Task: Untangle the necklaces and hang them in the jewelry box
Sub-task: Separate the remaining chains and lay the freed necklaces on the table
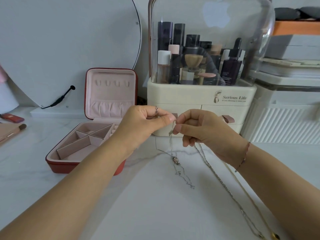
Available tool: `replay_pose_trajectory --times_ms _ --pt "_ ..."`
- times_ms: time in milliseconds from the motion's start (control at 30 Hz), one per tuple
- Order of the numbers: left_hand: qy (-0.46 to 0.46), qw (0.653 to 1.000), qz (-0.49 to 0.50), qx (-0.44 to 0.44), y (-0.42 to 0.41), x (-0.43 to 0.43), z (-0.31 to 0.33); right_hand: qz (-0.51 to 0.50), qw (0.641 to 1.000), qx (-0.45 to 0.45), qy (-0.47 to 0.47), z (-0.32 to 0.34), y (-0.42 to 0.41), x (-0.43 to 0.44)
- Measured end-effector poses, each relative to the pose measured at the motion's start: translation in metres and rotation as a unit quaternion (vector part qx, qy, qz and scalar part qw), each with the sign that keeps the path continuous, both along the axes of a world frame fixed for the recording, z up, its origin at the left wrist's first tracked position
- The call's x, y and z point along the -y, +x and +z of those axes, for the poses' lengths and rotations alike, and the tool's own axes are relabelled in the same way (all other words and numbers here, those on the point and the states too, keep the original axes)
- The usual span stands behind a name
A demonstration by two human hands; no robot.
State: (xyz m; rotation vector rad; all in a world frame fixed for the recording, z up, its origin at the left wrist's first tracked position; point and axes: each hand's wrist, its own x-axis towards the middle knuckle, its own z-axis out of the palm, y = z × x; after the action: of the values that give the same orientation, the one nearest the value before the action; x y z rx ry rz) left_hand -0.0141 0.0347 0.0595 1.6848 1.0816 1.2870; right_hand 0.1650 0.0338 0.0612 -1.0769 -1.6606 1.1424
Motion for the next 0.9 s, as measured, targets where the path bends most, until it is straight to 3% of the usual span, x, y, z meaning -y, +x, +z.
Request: replay_pose_trajectory --times_ms 267,467,633,733,900 --pt "0.020 1.000 0.004 0.013 0.001 0.004 0.004 0.010 0.999 0.043 0.021 -0.002 0.000 0.000" --pt "0.007 0.998 0.007 0.067 0.001 0.004 0.009 0.047 0.989 0.142 0.009 -0.010 -0.004 0.000" --pt "-0.012 0.989 -0.002 0.145 -0.004 0.001 0.011 0.071 0.984 0.164 0.004 -0.015 -0.008 0.000" --pt "-0.009 0.990 0.004 0.138 -0.005 0.000 0.011 0.094 0.987 0.133 -0.009 -0.013 -0.007 0.000" --pt "-0.024 0.998 0.026 0.057 -0.004 -0.003 0.004 0.096 0.995 -0.029 -0.026 0.001 0.003 0.000"
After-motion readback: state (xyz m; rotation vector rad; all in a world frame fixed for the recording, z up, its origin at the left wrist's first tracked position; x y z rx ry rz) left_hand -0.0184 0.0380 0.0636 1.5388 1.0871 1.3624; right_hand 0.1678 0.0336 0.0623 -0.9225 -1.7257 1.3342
